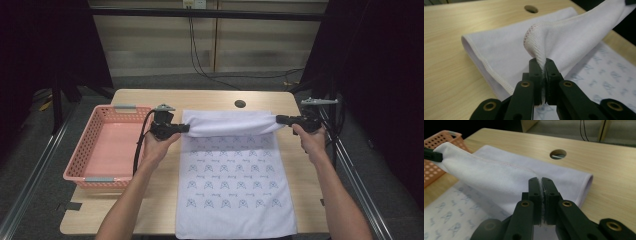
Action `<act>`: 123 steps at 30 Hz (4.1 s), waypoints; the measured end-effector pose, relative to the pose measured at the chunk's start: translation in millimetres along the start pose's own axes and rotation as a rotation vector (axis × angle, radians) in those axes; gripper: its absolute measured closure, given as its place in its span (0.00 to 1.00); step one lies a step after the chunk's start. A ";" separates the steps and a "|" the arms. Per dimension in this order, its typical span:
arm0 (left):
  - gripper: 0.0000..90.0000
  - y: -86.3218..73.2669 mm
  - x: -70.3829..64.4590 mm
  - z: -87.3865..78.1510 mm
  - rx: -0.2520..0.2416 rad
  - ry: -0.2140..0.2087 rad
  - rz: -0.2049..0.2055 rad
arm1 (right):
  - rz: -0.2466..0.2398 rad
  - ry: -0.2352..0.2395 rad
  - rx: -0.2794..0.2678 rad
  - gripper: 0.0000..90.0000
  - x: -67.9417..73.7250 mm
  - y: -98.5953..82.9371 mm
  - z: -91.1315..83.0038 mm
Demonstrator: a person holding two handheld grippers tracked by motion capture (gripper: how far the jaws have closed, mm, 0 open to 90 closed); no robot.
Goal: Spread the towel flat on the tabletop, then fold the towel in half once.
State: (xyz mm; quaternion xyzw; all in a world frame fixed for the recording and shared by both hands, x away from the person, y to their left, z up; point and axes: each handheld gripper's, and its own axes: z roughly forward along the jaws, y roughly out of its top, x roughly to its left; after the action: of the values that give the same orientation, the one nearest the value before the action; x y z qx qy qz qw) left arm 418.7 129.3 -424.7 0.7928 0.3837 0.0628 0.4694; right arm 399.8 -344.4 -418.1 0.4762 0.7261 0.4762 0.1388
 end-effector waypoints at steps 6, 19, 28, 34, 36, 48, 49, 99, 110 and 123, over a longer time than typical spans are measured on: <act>0.96 1.9 -28.1 -32.3 -0.010 -0.045 0.076 | -0.046 0.044 -0.037 0.97 17.0 -1.2 -28.2; 0.96 -16.3 -84.1 -94.9 -0.104 -0.136 0.165 | -0.163 0.103 -0.088 0.97 75.9 -15.0 -115.3; 0.93 -113.1 -87.0 -72.4 0.071 -0.184 0.090 | -0.141 0.140 0.064 0.97 90.6 -105.1 -110.7; 0.92 -138.9 -89.1 -65.1 0.185 -0.195 0.074 | -0.136 0.178 0.196 0.93 93.6 -144.4 -105.3; 0.87 -142.1 -91.3 -67.7 0.195 -0.204 0.080 | -0.130 0.179 0.214 0.90 94.7 -149.9 -107.3; 0.66 -139.0 -98.8 -72.1 0.173 -0.227 0.151 | -0.159 0.204 0.268 0.69 106.7 -152.3 -108.1; 0.63 -139.0 -98.8 -72.1 0.173 -0.227 0.151 | -0.159 0.204 0.268 0.69 106.7 -152.3 -108.1; 0.58 -88.3 -46.5 18.5 0.200 -0.089 0.066 | -0.195 0.108 0.282 0.64 75.8 -103.7 1.0; 0.85 -97.5 -42.6 15.5 0.216 -0.055 0.104 | -0.259 0.033 0.331 0.74 81.1 -110.8 13.7; 0.90 -123.1 -72.4 -9.0 0.246 -0.148 0.118 | -0.226 0.116 0.350 0.81 92.3 -137.5 -27.2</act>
State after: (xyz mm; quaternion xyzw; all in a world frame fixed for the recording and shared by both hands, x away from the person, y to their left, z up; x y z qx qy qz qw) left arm 296.4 119.9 -498.4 0.8680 0.3054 -0.0158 0.3913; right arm 258.2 -296.3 -494.3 0.3804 0.8533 0.3507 0.0646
